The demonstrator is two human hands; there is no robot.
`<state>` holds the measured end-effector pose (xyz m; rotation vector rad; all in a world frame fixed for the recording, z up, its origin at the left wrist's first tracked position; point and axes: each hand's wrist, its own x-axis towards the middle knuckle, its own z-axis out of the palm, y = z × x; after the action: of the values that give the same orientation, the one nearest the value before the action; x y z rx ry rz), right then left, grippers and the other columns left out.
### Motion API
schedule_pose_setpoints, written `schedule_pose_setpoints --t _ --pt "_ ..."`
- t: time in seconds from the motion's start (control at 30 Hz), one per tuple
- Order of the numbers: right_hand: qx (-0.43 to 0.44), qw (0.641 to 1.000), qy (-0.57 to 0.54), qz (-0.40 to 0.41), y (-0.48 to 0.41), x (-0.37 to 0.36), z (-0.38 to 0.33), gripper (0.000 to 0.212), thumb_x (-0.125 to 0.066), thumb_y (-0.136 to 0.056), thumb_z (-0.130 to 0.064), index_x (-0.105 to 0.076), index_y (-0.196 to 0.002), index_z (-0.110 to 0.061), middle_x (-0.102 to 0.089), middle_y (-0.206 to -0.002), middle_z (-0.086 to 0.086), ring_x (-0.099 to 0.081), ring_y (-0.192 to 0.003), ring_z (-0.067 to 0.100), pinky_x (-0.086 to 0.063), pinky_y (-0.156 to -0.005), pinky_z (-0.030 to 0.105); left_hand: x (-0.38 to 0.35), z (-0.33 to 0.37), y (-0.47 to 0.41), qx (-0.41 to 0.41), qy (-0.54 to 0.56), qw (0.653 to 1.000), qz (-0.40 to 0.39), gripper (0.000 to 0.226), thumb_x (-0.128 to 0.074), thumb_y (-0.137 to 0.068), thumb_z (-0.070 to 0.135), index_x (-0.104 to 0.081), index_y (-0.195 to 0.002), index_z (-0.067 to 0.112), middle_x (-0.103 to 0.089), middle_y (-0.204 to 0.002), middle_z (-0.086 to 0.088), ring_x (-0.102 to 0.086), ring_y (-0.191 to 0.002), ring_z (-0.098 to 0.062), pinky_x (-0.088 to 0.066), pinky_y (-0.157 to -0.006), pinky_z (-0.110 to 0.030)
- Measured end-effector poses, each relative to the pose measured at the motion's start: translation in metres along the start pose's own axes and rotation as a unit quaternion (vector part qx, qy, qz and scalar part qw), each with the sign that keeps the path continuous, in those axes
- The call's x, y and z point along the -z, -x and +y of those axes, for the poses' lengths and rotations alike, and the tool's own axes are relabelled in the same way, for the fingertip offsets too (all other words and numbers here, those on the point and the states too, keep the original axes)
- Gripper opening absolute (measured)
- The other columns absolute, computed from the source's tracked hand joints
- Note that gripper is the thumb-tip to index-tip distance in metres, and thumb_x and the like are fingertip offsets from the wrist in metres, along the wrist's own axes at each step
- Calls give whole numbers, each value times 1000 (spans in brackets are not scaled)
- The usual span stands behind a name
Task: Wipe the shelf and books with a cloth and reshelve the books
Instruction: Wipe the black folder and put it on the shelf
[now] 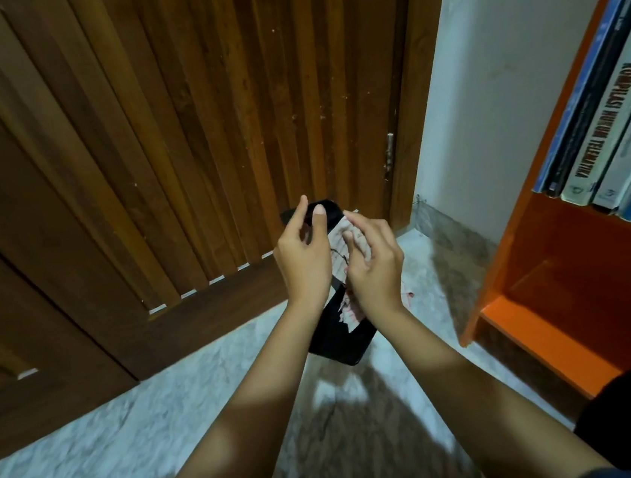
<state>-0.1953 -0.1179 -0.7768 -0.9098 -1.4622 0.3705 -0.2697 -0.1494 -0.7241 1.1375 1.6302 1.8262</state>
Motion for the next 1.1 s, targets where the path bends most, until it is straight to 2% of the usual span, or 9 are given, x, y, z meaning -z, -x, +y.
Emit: schedule_pose_setpoints --t 0.13,0.2,0.37,0.5,0.63,0.8,0.87,0.97,1.1 --pt "53 998 17 -21 3 1 2 53 -45 -73 17 -62 -118 -6 -58 -99 12 -59 -92 24 -53 -80 30 -2 4 2 27 23 999 39 42 -58 -92 27 -55 -129 8 -57 -133 -6 -52 -122 -14 -37 -76 5" --pt "73 997 25 -26 4 2 1 53 -46 -73 16 -62 -118 -5 -59 -100 13 -60 -92 26 -53 -79 34 -1 4 2 35 44 997 54 44 -61 -90 28 -56 -128 7 -59 -130 -7 -55 -119 -14 -41 -75 4" --pt "107 994 28 -14 7 -1 -4 53 -47 -70 19 -63 -115 -4 -61 -100 14 -59 -94 23 -51 -81 34 -2 11 6 46 94 993 55 50 -66 -87 21 -52 -132 4 -55 -134 -8 -49 -107 2 -43 -71 2" --pt "142 990 22 -3 7 -7 -4 52 -50 -74 17 -58 -118 -11 -58 -102 11 -58 -92 25 -51 -80 36 -2 14 2 21 89 993 80 38 -60 -92 16 -56 -128 4 -60 -128 -7 -53 -86 22 -42 -73 0" --pt "155 986 36 -41 0 -8 -2 50 -54 -79 12 -55 -123 -12 -58 -103 13 -56 -94 24 -46 -84 24 0 21 -4 -10 70 993 99 32 -54 -94 10 -58 -125 3 -61 -127 -7 -52 -104 6 -42 -79 1" --pt "93 988 1 -119 -14 -2 -2 40 -56 -87 6 -57 -125 -6 -58 -106 11 -52 -99 8 -37 -87 6 7 24 -14 -39 52 995 79 29 -54 -95 11 -60 -123 5 -63 -123 -6 -56 -114 -6 -45 -87 -5" --pt "28 993 -28 -108 -19 7 0 32 -55 -91 -2 -60 -123 -7 -57 -111 8 -51 -101 -1 -37 -89 4 12 22 -18 -44 55 995 68 27 -54 -94 12 -62 -120 6 -65 -119 -6 -59 -112 -10 -49 -91 -16" --pt "-64 995 -20 -74 -30 25 13 27 -56 -93 -11 -63 -119 -12 -57 -119 6 -51 -104 0 -35 -90 2 20 16 -26 -32 59 997 41 24 -56 -94 15 -65 -116 10 -69 -112 -5 -64 -106 -16 -53 -91 -36" --pt "-137 983 -19 -122 -42 45 22 32 -58 -92 -20 -59 -124 -23 -57 -125 -9 -50 -107 -5 -38 -88 4 29 9 -36 -17 68 997 -13 22 -55 -94 15 -66 -113 10 -69 -98 6 -66 -93 -3 -55 -82 -26"
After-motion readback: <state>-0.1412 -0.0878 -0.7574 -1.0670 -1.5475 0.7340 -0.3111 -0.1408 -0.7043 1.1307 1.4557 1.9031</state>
